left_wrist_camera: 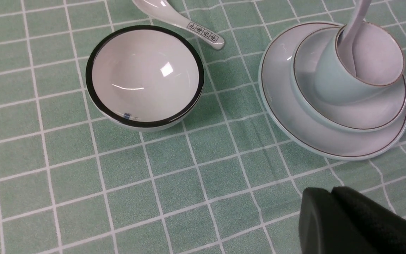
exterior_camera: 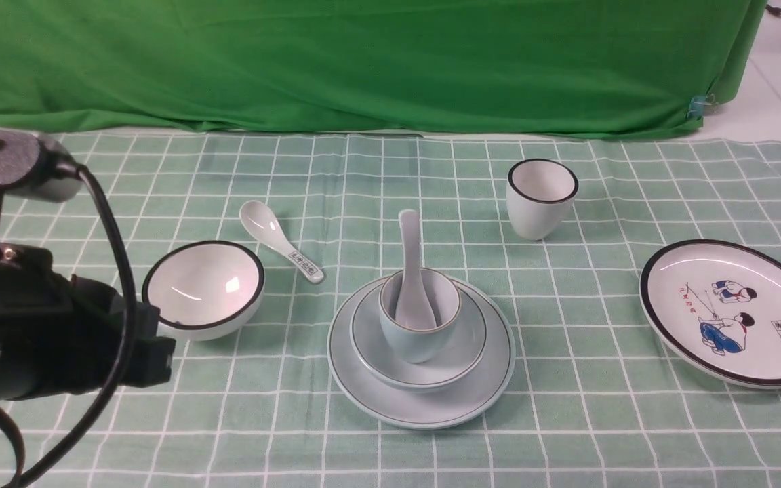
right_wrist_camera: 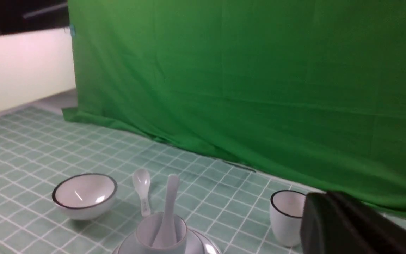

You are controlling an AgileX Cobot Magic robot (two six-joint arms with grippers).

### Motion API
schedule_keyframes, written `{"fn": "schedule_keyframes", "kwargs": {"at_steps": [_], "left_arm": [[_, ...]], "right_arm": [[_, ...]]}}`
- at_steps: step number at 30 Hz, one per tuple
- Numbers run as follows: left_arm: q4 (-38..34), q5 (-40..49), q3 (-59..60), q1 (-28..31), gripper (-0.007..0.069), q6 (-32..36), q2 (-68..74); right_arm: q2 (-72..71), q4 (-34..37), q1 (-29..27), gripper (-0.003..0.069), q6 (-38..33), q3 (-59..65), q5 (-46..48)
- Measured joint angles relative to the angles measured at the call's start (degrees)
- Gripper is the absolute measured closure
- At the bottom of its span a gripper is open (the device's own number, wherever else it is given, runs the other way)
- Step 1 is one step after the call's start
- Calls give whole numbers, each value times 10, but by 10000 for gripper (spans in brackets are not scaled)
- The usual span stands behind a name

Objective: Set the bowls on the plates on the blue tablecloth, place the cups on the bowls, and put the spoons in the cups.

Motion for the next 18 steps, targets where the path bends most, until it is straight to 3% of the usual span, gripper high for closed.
{"fn": "schedule_keyframes", "kwargs": {"at_steps": [8, 18], "left_arm": [[-2, -9, 48, 0, 615, 6, -26], [-25, -68, 136, 0, 615, 6, -185]], "right_arm": [[-80, -1, 0, 606, 1, 62, -57], [-83, -1, 0, 529, 1, 62, -62]]}}
